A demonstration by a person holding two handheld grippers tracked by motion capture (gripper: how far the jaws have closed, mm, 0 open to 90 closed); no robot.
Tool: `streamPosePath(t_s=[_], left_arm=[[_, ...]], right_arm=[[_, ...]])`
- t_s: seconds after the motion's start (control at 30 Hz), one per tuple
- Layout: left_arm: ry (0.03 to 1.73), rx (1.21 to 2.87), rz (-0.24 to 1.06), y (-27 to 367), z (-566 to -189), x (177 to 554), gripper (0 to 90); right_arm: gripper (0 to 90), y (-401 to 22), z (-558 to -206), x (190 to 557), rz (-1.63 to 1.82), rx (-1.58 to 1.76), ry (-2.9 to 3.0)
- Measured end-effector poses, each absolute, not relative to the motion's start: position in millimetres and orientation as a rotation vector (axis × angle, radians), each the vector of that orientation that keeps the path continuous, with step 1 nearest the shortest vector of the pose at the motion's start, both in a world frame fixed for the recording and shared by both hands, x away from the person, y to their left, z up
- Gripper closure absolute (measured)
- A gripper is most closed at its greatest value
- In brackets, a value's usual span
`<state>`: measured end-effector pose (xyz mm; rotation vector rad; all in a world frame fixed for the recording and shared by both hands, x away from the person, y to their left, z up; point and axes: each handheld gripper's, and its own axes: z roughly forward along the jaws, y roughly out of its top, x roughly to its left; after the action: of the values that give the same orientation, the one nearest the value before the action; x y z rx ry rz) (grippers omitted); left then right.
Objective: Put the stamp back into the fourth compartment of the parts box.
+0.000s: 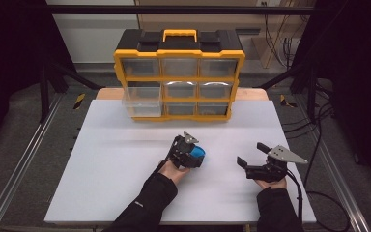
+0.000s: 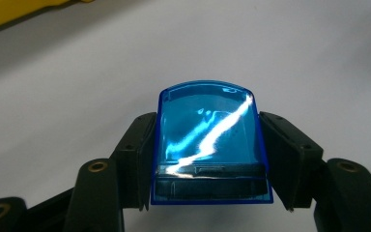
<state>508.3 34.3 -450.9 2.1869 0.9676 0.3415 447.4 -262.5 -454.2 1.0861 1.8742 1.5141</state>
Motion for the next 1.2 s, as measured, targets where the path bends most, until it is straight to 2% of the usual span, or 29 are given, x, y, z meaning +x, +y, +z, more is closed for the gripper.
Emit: streamPosePath(t_s=[0.5, 1.2], left_arm=[[0.916, 2.121, 0.315, 75, -418, 499, 40.7], [0.95, 1.999, 0.389, 162, -376, 490, 40.6]], right_arm=[[1.1, -262, -455, 448, 1.51, 1.087, 1.881], [1.1, -262, -456, 449, 1.511, 1.087, 1.885]])
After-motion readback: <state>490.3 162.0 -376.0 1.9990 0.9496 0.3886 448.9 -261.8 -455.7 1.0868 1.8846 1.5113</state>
